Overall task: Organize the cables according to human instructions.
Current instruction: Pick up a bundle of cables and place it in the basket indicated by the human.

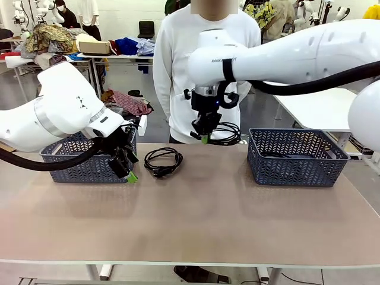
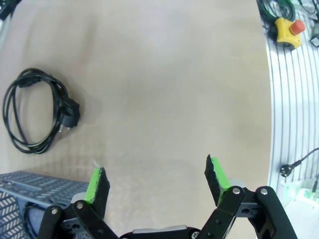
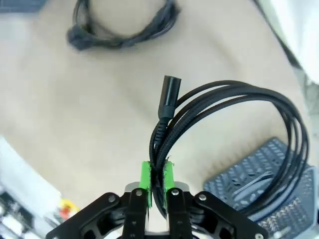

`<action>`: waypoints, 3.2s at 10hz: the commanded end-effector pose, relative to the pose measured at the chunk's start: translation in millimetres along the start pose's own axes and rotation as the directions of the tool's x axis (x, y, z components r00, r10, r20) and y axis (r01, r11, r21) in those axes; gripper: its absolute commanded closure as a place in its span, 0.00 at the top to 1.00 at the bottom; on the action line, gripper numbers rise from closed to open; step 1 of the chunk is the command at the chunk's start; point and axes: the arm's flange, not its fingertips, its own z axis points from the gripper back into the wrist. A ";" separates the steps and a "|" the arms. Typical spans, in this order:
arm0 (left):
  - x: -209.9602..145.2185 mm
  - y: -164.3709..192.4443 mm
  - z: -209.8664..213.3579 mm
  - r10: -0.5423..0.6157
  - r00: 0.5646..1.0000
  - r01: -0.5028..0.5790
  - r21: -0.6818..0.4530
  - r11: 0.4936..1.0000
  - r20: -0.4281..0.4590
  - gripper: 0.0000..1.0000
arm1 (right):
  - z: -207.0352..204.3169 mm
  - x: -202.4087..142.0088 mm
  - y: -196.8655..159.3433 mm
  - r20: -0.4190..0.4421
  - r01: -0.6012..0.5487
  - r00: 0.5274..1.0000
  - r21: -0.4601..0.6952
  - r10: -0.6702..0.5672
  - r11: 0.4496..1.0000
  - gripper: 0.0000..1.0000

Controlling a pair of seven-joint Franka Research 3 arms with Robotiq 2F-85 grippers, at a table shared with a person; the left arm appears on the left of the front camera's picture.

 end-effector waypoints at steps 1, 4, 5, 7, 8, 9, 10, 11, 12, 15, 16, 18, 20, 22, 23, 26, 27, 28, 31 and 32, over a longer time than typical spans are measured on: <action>-1.1 0.0 1.1 0.001 1.000 -0.001 0.000 1.000 -0.001 1.00 | 10.8 -24.9 -20.9 -0.030 -0.184 0.983 -0.005 0.184 0.983 0.00; -1.1 0.0 1.1 0.001 1.000 -0.001 0.000 1.000 -0.001 1.00 | 20.1 -51.8 -44.9 -0.006 -0.238 0.971 -0.009 0.238 0.971 0.00; -1.1 0.0 1.1 0.001 1.000 -0.001 0.000 1.000 -0.001 1.00 | 20.6 -57.0 -49.1 0.003 -0.243 0.970 -0.004 0.243 0.970 0.00; -1.1 0.0 1.1 0.001 1.000 -0.001 0.000 1.000 -0.001 1.00 | 19.7 -58.9 -48.6 0.012 -0.228 0.973 -0.033 0.228 0.973 0.00; -1.1 0.0 1.1 0.001 1.000 -0.001 0.000 1.000 -0.001 1.00 | 23.1 -48.6 -56.0 -0.020 -0.224 0.974 -0.005 0.224 0.975 0.00; -1.1 0.0 1.1 0.001 1.000 -0.001 0.000 1.000 -0.001 1.00 | 23.1 -48.6 -56.0 -0.020 -0.224 0.974 -0.005 0.224 0.975 0.00; -1.1 0.0 1.1 0.001 1.000 -0.001 0.000 1.000 -0.001 1.00 | 23.1 -48.6 -56.0 -0.020 -0.224 0.974 -0.005 0.224 0.975 0.00; -1.1 0.0 1.1 0.001 1.000 -0.001 0.000 1.000 -0.001 1.00 | 23.1 -48.6 -56.0 -0.020 -0.224 0.974 -0.005 0.224 0.975 0.00; -1.1 0.0 1.1 0.001 1.000 -0.001 0.000 1.000 -0.001 1.00 | 23.1 -48.6 -56.0 -0.020 -0.224 0.974 -0.005 0.224 0.975 0.00; -1.1 0.0 1.1 0.001 1.000 -0.001 0.000 1.000 -0.001 1.00 | 25.1 -58.9 -62.7 -0.011 -0.225 0.974 -0.018 0.225 0.974 0.12; -1.1 0.0 1.1 0.001 1.000 -0.001 0.000 1.000 -0.001 1.00 | 29.8 -73.6 -71.4 0.000 -0.225 0.974 -0.011 0.225 0.974 0.12; -1.1 0.0 1.1 0.001 1.000 -0.001 0.000 1.000 -0.001 1.00 | 34.0 -105.8 -88.6 0.010 -0.202 0.979 -0.003 0.202 0.979 0.12; -1.1 0.0 1.1 0.001 1.000 -0.001 0.000 1.000 -0.001 1.00 | 31.2 -135.6 -102.8 0.029 -0.213 0.977 0.017 0.213 0.977 0.12; -1.1 0.0 1.1 0.001 1.000 -0.001 0.000 1.000 -0.001 1.00 | 26.3 -169.2 -118.1 0.059 -0.246 0.968 0.020 0.244 0.969 0.12; -1.1 0.0 1.1 0.001 1.000 -0.001 0.000 1.000 -0.001 1.00 | 23.1 -182.9 -125.6 0.068 -0.260 0.964 0.021 0.258 0.965 0.12; -1.1 0.0 1.1 0.001 1.000 -0.001 0.000 1.000 -0.001 1.00 | 13.7 -212.2 -144.6 0.109 -0.304 0.947 0.016 0.301 0.952 0.12; -1.1 0.0 1.1 0.001 1.000 -0.001 0.000 1.000 -0.001 1.00 | 11.0 -216.4 -149.4 0.107 -0.312 0.945 0.017 0.308 0.950 0.12; -1.1 0.0 1.1 0.001 1.000 -0.001 0.000 1.000 -0.001 1.00 | 8.2 -221.1 -153.3 0.110 -0.325 0.941 0.026 0.321 0.945 0.12; -1.1 0.0 1.1 0.001 1.000 -0.001 0.000 1.000 -0.001 1.00 | -4.8 -228.9 -162.8 0.100 -0.383 0.920 0.018 0.379 0.924 0.12; -1.1 0.0 1.1 0.001 1.000 -0.001 0.000 1.000 -0.001 1.00 | -7.9 -228.4 -165.2 0.100 -0.394 0.915 0.007 0.392 0.919 0.12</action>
